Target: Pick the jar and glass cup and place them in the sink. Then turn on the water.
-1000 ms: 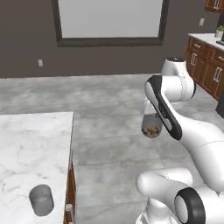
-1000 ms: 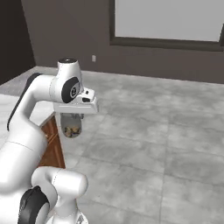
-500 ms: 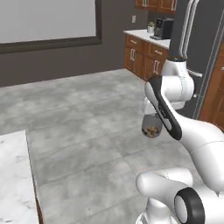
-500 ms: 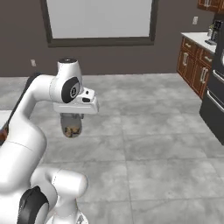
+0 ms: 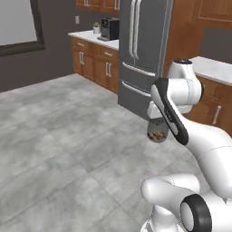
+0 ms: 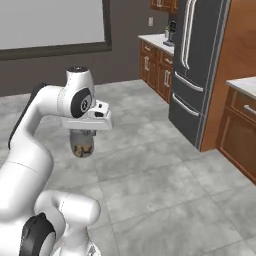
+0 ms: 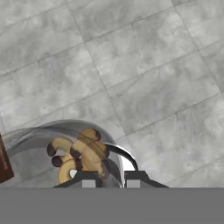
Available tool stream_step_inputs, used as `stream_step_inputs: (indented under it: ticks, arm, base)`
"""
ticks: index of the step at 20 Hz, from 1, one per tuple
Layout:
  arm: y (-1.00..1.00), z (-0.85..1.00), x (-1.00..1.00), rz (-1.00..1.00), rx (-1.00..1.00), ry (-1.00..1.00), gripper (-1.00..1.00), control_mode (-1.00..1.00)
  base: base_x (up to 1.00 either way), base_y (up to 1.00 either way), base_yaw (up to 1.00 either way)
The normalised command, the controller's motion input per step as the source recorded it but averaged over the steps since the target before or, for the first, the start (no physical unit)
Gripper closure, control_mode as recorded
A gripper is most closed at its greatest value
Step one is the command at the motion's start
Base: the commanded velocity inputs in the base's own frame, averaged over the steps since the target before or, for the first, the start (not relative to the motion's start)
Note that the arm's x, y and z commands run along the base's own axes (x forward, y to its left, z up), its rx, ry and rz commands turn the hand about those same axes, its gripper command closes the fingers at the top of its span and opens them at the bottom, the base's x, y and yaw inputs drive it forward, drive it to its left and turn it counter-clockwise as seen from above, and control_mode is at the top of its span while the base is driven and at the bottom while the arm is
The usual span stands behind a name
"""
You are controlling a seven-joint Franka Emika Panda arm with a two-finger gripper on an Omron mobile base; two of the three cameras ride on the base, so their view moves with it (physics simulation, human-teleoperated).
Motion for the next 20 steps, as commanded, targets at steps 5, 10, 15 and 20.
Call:
stream_step_inputs:
  ticks: [5, 10, 15, 20]
  arm:
    - [0.0, 0.0, 0.0, 0.0, 0.0, 0.0, 1.0, 1.0]
    - [0.0, 0.0, 0.0, 0.0, 0.0, 0.0, 1.0, 1.0]
    - [0.0, 0.0, 0.0, 0.0, 0.0, 0.0, 1.0, 1.0]
    - [0.0, 0.0, 0.0, 0.0, 0.0, 0.0, 1.0, 1.0]
  base:
    - [0.22, -0.43, -0.53]
    - [0.2, -0.41, -0.57]
    - [0.13, -0.39, -0.58]
    - [0.13, -0.3, -0.57]
